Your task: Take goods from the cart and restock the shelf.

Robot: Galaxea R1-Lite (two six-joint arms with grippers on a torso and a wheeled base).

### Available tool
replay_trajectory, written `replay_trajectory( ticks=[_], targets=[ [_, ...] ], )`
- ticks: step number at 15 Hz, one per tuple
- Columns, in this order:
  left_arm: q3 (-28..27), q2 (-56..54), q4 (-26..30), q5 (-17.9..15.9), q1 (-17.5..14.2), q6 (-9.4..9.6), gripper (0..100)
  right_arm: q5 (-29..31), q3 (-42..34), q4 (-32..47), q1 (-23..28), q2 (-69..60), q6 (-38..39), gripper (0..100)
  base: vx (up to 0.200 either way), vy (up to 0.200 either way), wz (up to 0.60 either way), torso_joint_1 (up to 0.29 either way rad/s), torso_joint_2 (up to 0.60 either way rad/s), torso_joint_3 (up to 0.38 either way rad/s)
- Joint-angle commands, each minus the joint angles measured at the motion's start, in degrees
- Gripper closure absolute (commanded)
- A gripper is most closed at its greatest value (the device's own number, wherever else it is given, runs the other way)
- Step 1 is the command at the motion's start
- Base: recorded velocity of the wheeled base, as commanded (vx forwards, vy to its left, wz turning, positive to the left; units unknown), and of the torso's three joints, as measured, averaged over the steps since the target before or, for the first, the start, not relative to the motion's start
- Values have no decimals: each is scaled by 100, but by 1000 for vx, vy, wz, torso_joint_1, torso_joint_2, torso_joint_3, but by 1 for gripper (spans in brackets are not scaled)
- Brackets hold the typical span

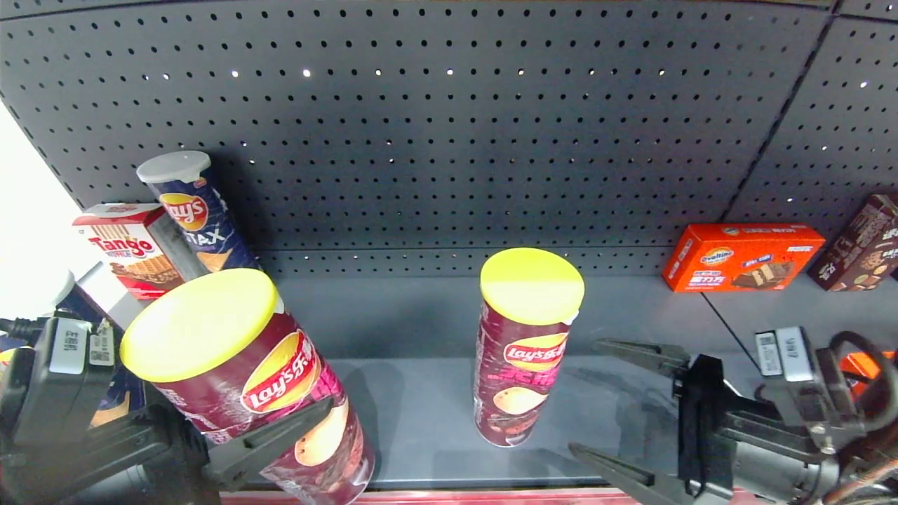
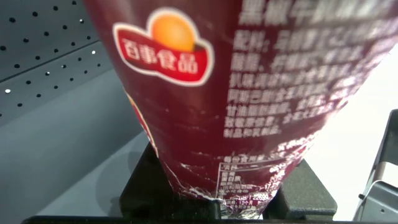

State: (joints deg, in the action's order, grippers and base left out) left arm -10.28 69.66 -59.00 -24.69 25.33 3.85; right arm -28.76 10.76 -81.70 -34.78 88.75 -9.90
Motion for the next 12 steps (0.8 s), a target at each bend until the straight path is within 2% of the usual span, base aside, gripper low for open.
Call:
replay_trajectory(
  ticks=[1, 2, 4, 6, 9, 10, 12],
  targets=[
    [-1, -5, -6, -1, -2, 1, 100, 230, -488, 14, 446, -947, -3, 0, 0, 0, 0, 0, 0, 0],
    [-9, -5, -6, -1, -2, 1, 100, 547, -593, 31, 586, -1202, 6, 0, 0, 0, 0, 0, 0, 0],
    [-18, -5, -15, -1, 7, 1, 100, 784, -830, 49, 859, -1571, 14, 0, 0, 0, 0, 0, 0, 0],
    [-27, -5, -15, -1, 16, 10, 100, 1136, -1076, 392, 1008, -2257, -3, 0, 0, 0, 0, 0, 0, 0],
    [17, -14, -15, 8, 16, 37, 100, 1962, -1050, 1974, 964, -3654, -12, 0, 0, 0, 0, 0, 0, 0],
    [17, -14, -15, 16, 7, 45, 100, 2568, -1006, 2879, 973, -4419, -12, 0, 0, 0, 0, 0, 0, 0],
    [17, -40, -15, 16, 7, 45, 100, 3377, -971, 3863, 1008, -5350, 14, 0, 0, 0, 0, 0, 0, 0]
  ],
)
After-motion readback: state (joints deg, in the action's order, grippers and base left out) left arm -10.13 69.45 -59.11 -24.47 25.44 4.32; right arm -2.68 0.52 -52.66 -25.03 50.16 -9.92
